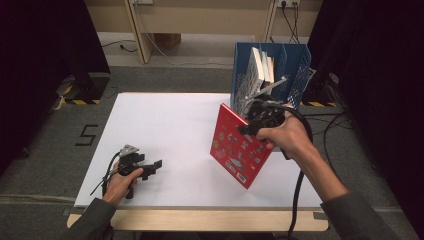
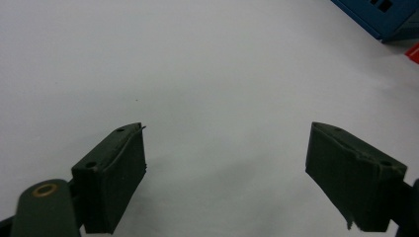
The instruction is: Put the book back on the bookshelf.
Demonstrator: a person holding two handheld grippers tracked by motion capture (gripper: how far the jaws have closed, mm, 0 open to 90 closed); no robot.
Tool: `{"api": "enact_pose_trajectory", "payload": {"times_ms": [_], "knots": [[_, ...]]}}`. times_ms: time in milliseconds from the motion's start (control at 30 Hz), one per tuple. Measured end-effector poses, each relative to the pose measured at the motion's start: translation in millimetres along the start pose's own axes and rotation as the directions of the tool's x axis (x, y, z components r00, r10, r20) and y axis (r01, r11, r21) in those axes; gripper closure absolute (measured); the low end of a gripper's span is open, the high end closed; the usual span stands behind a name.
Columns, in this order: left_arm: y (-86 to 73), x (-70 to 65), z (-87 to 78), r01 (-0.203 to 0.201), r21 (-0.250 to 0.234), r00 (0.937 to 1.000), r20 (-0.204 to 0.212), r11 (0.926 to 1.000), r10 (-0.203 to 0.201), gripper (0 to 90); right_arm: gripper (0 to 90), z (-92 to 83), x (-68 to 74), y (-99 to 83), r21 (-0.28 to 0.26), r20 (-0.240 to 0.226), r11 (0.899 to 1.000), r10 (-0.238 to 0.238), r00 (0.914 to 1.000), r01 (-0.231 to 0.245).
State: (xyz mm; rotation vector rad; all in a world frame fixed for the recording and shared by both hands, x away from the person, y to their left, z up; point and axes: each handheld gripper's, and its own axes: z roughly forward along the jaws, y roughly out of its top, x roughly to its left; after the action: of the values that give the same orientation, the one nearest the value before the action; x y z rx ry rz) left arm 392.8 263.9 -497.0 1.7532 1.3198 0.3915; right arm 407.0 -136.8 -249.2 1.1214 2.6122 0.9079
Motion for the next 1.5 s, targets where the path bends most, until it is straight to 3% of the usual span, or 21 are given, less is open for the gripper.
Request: {"api": "enact_pose_trajectory", "payload": {"times_ms": [400, 833, 1133, 1500], "knots": [[0.3, 2.3, 1.9, 0.017, 0.010, 0.9999, 0.000, 0.9998, -0.017, 15.1, 79.2, -54.6, -22.2, -33.0, -0.054, 0.062, 0.995, 0.084, 0.9946, -0.080], [0.7, 2.7, 5.1, 0.018, 0.020, 0.9998, -0.002, 0.9996, -0.018, 15.1, 79.1, -92.4, -49.0, -60.1, -0.106, 0.137, 0.981, 0.177, 0.9747, -0.163], [0.0, 2.4, 6.8, 0.008, 0.032, 0.9999, -0.008, 0.9995, -0.008, 15.1, 79.2, -118.6, -65.3, -62.2, -0.168, 0.182, 0.966, 0.227, 0.9568, -0.197], [0.0, 2.4, 7.0, 0.010, 0.033, 0.9999, -0.005, 0.9994, -0.009, 15.1, 79.1, -133.7, -84.9, -42.8, -0.193, 0.247, 0.956, 0.267, 0.9317, -0.222]]}}
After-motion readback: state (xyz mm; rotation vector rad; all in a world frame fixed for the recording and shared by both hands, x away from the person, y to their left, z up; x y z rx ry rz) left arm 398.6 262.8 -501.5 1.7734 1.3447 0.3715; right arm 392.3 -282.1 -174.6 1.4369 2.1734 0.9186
